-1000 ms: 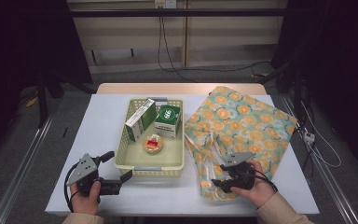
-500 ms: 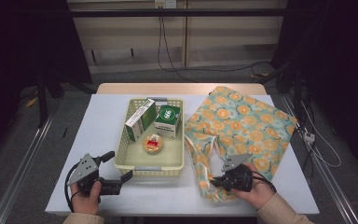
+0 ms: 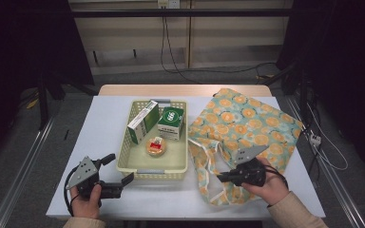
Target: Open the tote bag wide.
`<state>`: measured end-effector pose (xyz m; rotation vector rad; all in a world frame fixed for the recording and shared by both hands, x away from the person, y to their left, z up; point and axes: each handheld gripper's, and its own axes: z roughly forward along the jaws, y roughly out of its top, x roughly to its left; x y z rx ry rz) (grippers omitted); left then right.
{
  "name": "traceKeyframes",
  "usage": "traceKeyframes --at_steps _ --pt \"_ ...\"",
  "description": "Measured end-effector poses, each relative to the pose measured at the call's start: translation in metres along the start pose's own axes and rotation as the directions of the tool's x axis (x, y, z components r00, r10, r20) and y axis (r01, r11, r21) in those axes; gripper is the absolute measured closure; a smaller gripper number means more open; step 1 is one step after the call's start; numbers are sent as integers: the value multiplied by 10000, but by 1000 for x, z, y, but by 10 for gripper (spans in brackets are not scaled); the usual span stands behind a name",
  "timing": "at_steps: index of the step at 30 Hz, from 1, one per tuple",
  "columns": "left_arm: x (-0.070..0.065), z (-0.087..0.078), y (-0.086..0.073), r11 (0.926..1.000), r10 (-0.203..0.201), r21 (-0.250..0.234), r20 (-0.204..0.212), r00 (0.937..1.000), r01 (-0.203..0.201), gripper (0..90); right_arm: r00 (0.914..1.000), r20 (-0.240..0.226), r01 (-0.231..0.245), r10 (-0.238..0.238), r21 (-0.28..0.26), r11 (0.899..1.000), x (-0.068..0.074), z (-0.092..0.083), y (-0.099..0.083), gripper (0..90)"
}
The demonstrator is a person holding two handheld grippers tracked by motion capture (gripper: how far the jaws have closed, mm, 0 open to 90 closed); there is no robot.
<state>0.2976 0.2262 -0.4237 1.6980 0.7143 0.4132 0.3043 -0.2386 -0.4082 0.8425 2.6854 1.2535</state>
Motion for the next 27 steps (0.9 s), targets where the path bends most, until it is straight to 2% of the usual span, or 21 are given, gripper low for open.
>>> traceKeyframes --at_steps 3,7,10,16,21,24,26,27 --pt "0 1 0 10000 33 21 21 10000 -33 36 9996 251 -138 146 -315 9994 -10 -11 4 897" --pt "0 2 0 10000 -1 -3 29 10000 1 36 9979 607 -219 244 -418 9989 -25 -21 8 896" --pt "0 1 0 10000 14 2 28 10000 -14 36 9954 812 -462 510 -596 9972 -44 -29 9 896" --pt "1 2 -1 10000 -51 9 55 10000 51 36 9844 1219 -1143 1267 -1039 9880 -86 -43 9 895" --pt "1 1 -2 10000 -68 2 55 10000 68 35 9735 1659 -1424 1574 -985 9849 -113 -46 11 893" --pt "2 1 -2 9999 -90 47 68 9999 90 36 9710 1751 -1480 1626 -937 9845 -132 -44 12 892" --pt "2 2 -2 9999 -101 41 75 9999 101 35 9717 1704 -1487 1638 -976 9840 -142 -44 15 892" --pt "2 2 -3 9999 -107 24 99 9999 107 35 9700 1825 -1443 1604 -986 9846 -145 -45 16 892"
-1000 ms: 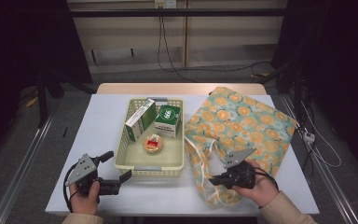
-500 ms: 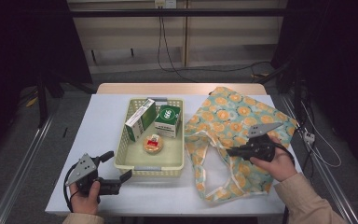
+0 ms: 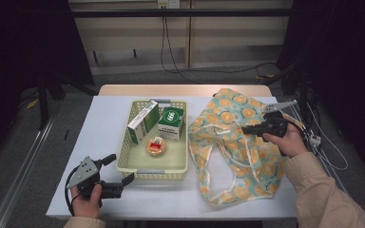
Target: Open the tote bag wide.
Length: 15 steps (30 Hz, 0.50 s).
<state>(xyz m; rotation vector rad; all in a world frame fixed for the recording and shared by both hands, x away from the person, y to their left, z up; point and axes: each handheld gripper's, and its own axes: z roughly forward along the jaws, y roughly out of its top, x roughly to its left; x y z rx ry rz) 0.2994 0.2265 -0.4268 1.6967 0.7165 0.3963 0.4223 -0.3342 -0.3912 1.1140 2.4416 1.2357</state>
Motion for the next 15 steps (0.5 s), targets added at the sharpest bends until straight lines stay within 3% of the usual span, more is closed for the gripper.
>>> traceKeyframes --at_steps 3,5,8,12,15 --pt "1 0 -1 10000 -34 -13 -6 10000 34 35 9993 98 -365 370 -473 9982 -16 -2 6 892" --pt "1 -1 -1 10000 -74 -15 24 10000 74 35 9982 409 -427 443 -398 9983 -24 -3 7 892" --pt "2 -1 -1 10000 -75 -5 13 10000 75 35 9923 783 -946 962 -243 9952 -37 -2 2 890" --pt "2 -2 -1 10000 -76 -31 19 10000 76 35 9868 951 -1297 1313 -226 9913 -44 2 -9 871" --pt "2 -1 -1 10000 -29 11 19 10000 29 35 9866 985 -1287 1301 -208 9915 -40 4 -14 812"
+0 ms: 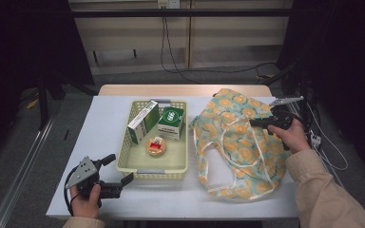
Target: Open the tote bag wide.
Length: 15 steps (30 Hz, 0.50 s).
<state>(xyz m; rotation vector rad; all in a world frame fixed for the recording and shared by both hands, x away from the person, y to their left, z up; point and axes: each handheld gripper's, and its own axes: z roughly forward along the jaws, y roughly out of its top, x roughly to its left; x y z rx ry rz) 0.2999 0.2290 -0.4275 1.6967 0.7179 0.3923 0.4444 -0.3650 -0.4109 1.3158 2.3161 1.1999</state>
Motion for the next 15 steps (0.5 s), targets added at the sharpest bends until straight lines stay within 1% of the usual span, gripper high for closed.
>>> traceKeyframes --at_steps 1,2,3,4,5,6,7,9,10,11,13,15 --pt "0 0 0 10000 12 15 -11 10000 -12 35 9998 213 60 -61 57 10000 2 0 0 771" --pt "0 1 0 10000 -5 24 1 10000 5 35 9989 436 169 -171 65 9998 5 -1 0 750" --pt "-1 1 0 10000 -43 -20 11 10000 43 35 9986 456 247 -250 69 9997 8 -2 0 742" --pt "-1 1 0 10000 -15 2 12 10000 15 36 9982 482 350 -356 125 9993 11 -3 1 699" --pt "-1 1 1 10000 53 35 9 10000 -53 35 9968 663 441 -453 190 9988 15 -4 2 641" --pt "-2 1 1 10000 25 9 10 10000 -25 35 9950 757 640 -653 196 9978 19 -6 3 605" --pt "-2 1 1 10000 32 16 5 10000 -32 36 9942 701 808 -816 137 9966 24 -7 5 567" --pt "-2 1 1 10000 47 20 -3 10000 -47 35 9911 819 1047 -1045 13 9945 34 -12 7 488" --pt "-2 1 1 10000 52 5 5 10000 -52 35 9892 857 1198 -1190 -42 9928 39 -15 8 472" --pt "-2 1 1 10000 61 0 10 10000 -61 35 9880 803 1336 -1319 -165 9909 45 -17 10 466" --pt "-2 1 1 10000 50 2 1 10000 -50 35 9869 545 1537 -1518 -317 9876 58 -22 11 463" --pt "-2 1 1 10000 43 27 -20 10000 -43 35 9814 358 1899 -1887 -340 9812 72 -24 10 466"
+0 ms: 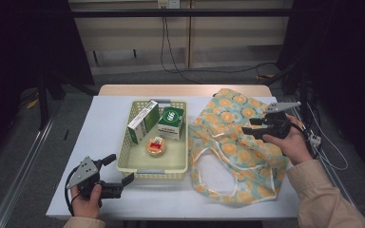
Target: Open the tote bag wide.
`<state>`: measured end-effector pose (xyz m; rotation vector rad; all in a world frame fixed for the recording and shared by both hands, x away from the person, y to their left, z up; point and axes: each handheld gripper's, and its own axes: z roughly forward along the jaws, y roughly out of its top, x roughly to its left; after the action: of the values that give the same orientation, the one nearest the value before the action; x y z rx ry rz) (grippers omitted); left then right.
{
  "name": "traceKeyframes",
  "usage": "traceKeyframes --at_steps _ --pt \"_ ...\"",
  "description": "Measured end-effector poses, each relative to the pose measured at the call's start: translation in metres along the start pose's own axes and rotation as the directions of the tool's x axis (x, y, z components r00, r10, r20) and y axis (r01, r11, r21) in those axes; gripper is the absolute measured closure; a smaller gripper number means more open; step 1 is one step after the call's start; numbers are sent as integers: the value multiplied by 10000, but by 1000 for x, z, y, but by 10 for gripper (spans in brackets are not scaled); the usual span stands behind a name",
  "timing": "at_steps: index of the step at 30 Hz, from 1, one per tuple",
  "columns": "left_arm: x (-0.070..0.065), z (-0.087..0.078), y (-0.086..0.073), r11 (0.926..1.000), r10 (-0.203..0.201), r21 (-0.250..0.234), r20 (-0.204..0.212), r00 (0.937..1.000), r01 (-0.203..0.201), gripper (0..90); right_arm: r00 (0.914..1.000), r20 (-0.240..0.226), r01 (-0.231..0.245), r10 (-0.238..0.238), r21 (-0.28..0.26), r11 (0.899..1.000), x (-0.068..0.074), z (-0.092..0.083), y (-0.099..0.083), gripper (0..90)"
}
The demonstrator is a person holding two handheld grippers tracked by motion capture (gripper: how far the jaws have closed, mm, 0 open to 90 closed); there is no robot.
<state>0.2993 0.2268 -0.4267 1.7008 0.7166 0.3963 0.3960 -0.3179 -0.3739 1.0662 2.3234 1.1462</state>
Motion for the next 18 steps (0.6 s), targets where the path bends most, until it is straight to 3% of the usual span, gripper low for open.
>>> traceKeyframes --at_steps 4,8,11,18 --pt "-1 0 1 10000 39 -16 9 10000 -39 35 9960 -796 434 -417 197 9989 29 5 -6 528" --pt "-1 0 0 10000 50 29 -1 10000 -50 36 9889 -1405 578 -480 662 9961 47 18 -21 612" --pt "-1 1 0 10000 25 20 35 10000 -25 35 9842 -1677 775 -574 1159 9902 58 29 -36 637" --pt "-1 1 0 10000 23 14 36 10000 -23 34 9815 -1745 1121 -793 1873 9759 69 39 -58 667"
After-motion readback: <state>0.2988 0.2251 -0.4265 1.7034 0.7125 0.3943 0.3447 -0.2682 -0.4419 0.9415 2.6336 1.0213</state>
